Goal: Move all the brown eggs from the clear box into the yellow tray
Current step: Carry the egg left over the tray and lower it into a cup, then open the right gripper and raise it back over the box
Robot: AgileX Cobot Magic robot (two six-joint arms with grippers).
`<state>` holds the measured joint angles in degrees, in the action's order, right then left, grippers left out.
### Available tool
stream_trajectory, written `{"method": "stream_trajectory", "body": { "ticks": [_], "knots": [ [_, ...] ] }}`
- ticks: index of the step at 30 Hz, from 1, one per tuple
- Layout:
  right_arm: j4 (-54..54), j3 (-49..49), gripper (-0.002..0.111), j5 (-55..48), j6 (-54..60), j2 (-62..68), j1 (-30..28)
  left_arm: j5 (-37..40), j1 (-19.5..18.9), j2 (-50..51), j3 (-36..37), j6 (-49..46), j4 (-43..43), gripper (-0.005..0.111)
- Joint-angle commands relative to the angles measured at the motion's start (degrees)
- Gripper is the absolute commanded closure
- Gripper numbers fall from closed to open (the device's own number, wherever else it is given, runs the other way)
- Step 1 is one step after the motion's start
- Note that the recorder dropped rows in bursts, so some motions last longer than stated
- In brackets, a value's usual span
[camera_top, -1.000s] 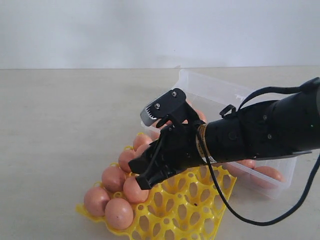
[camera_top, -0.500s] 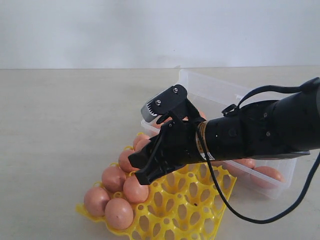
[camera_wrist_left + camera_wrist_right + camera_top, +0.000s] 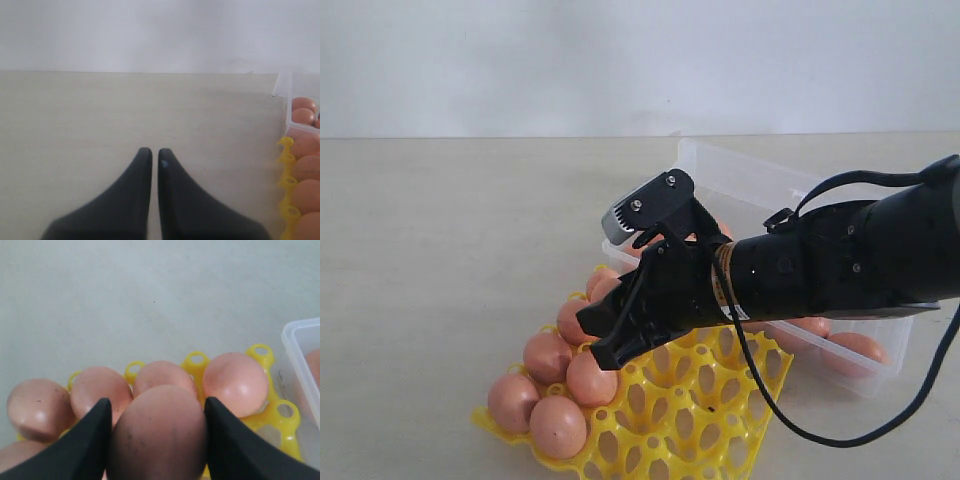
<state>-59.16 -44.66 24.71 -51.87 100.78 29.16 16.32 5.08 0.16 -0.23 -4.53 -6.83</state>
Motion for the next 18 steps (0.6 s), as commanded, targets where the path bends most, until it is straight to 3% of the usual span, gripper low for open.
{"method": "stream_trajectory", "body": {
  "ticks": [1,6,18],
  "knots": [
    [0.40,0.05,0.066,0.29,0.16,-0.14,-0.01,-0.40,0.31,-0.16,0.23,0.02,0.17,0.103],
    [0.50,0.05,0.049,-0.58,0.16,-0.14,-0.01,-0.40,0.31,-0.16,0.23,0.02,0.17,0.103],
    [3.26,0.05,0.049,-0.57,0.16,-0.27,-0.01,-0.40,0.31,-0.16,0.23,0.02,0.17,0.103]
  ]
}}
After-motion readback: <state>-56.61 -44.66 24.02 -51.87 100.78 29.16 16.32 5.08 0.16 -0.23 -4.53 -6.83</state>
